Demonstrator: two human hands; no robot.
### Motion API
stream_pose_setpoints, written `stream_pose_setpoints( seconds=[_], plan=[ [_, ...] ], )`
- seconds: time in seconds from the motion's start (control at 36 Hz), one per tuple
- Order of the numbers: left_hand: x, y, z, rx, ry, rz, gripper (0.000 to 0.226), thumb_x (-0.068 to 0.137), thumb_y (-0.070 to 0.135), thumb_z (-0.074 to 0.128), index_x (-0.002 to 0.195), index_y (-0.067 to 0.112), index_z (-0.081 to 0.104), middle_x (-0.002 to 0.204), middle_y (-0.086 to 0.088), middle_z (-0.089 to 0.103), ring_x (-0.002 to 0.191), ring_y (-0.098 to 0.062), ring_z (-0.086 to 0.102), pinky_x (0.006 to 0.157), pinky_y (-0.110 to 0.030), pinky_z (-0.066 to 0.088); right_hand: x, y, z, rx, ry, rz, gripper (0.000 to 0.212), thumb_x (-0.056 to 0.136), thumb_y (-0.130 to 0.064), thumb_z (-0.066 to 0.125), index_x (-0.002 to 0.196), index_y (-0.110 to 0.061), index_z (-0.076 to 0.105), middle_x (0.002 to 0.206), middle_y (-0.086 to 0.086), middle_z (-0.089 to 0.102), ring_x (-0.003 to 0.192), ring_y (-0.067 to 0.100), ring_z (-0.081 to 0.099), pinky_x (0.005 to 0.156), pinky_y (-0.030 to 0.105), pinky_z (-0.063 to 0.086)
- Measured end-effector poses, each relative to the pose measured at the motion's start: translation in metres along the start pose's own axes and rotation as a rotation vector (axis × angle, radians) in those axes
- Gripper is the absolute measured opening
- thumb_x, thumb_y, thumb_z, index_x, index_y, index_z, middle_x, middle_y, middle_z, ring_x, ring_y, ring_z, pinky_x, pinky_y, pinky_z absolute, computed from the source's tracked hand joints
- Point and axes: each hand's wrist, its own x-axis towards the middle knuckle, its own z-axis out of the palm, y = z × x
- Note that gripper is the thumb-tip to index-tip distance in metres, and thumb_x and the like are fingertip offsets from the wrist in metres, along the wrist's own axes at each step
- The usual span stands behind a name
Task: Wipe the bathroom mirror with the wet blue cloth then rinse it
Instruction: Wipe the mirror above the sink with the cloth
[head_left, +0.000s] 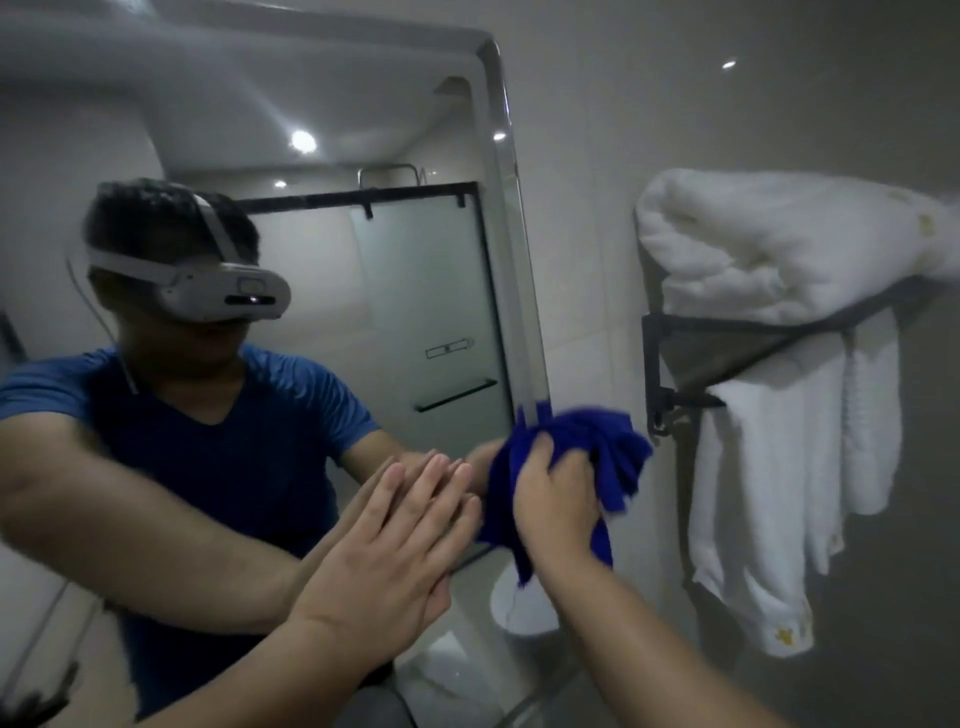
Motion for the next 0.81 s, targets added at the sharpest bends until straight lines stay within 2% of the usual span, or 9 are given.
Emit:
stream_pose_setpoints(
  seconds=[0.08, 0.19, 0.28, 0.36, 0.42, 0.47, 0.56, 0.67, 0.81],
  plan=[
    [-0.001, 0.0, 0.002, 0.016, 0.003, 0.0, 0.08, 0.093, 0.046, 0.06, 0.162, 0.008, 0.044, 0.176, -0.023, 0.021, 0.163, -0.047, 0.02, 0.132, -0.065, 0.002, 0.027, -0.076, -0.015, 0.009, -0.054, -0.179, 0.048, 0.107, -0.049, 0.046, 0.129, -0.01, 0.059, 0.138, 0.022, 0.067, 0.129, 0.044, 0.06, 0.11, 0.046, 0.044],
    [-0.002, 0.0, 0.002, 0.027, 0.009, -0.002, 0.081, 0.094, 0.044, 0.059, 0.164, 0.008, 0.04, 0.177, -0.024, 0.016, 0.164, -0.047, 0.015, 0.133, -0.065, 0.003, 0.056, -0.144, -0.033, 0.025, -0.077, -0.395, 0.034, 0.11, -0.047, 0.046, 0.132, -0.022, 0.053, 0.138, 0.013, 0.062, 0.13, 0.038, 0.058, 0.107, 0.042, 0.04],
    [-0.002, 0.001, 0.002, 0.047, 0.03, -0.005, 0.08, 0.094, 0.043, 0.058, 0.163, 0.008, 0.041, 0.176, -0.023, 0.019, 0.163, -0.046, 0.018, 0.133, -0.065, 0.004, 0.062, -0.139, -0.03, -0.012, 0.0, -0.556, 0.035, 0.109, -0.048, 0.045, 0.125, -0.018, 0.054, 0.117, 0.003, 0.064, 0.111, 0.029, 0.064, 0.099, 0.04, 0.049],
    [-0.002, 0.001, 0.003, 0.063, 0.048, 0.006, 0.08, 0.094, 0.044, 0.06, 0.163, 0.008, 0.043, 0.176, -0.024, 0.021, 0.163, -0.047, 0.02, 0.133, -0.065, 0.001, 0.053, -0.089, -0.021, -0.095, 0.089, -0.605, 0.034, 0.11, -0.043, 0.047, 0.113, -0.011, 0.06, 0.104, 0.009, 0.071, 0.093, 0.03, 0.069, 0.085, 0.04, 0.054],
    [-0.003, 0.001, 0.005, 0.059, 0.06, 0.013, 0.08, 0.094, 0.046, 0.061, 0.162, 0.008, 0.044, 0.176, -0.024, 0.022, 0.163, -0.047, 0.021, 0.133, -0.065, 0.004, 0.038, -0.037, -0.014, -0.129, 0.076, -0.52, 0.036, 0.11, -0.041, 0.047, 0.106, -0.008, 0.062, 0.097, 0.013, 0.072, 0.088, 0.033, 0.068, 0.079, 0.037, 0.049],
    [-0.003, 0.001, 0.007, 0.055, 0.071, 0.009, 0.081, 0.094, 0.046, 0.061, 0.162, 0.008, 0.043, 0.176, -0.023, 0.022, 0.163, -0.047, 0.02, 0.132, -0.065, 0.005, 0.016, 0.015, -0.009, -0.121, 0.004, -0.383, 0.043, 0.109, -0.045, 0.042, 0.098, -0.008, 0.063, 0.091, 0.01, 0.07, 0.086, 0.032, 0.068, 0.08, 0.04, 0.052],
    [-0.003, 0.002, 0.009, 0.068, 0.092, -0.003, 0.078, 0.094, 0.043, 0.06, 0.162, 0.008, 0.044, 0.175, -0.023, 0.025, 0.162, -0.047, 0.023, 0.132, -0.066, 0.007, -0.017, 0.094, 0.0, -0.093, -0.087, -0.038, 0.04, 0.111, -0.037, 0.045, 0.093, -0.007, 0.063, 0.088, 0.008, 0.066, 0.095, 0.035, 0.067, 0.082, 0.035, 0.045],
    [-0.004, 0.003, 0.012, 0.088, 0.114, 0.001, 0.074, 0.097, 0.042, 0.057, 0.161, 0.009, 0.046, 0.174, -0.022, 0.027, 0.161, -0.047, 0.025, 0.129, -0.068, 0.018, -0.061, 0.181, 0.009, -0.083, -0.123, 0.354, 0.061, 0.11, -0.049, 0.036, 0.115, 0.003, 0.067, 0.116, 0.022, 0.07, 0.112, 0.041, 0.066, 0.107, 0.051, 0.051],
    [-0.007, 0.003, 0.015, 0.068, 0.107, 0.01, 0.073, 0.098, 0.042, 0.055, 0.163, 0.01, 0.042, 0.176, -0.022, 0.023, 0.163, -0.047, 0.02, 0.129, -0.068, 0.015, -0.085, 0.229, 0.008, -0.007, -0.21, 0.753, 0.053, 0.115, -0.029, 0.038, 0.147, 0.01, 0.053, 0.143, 0.034, 0.057, 0.129, 0.05, 0.056, 0.112, 0.053, 0.043]
  ],
)
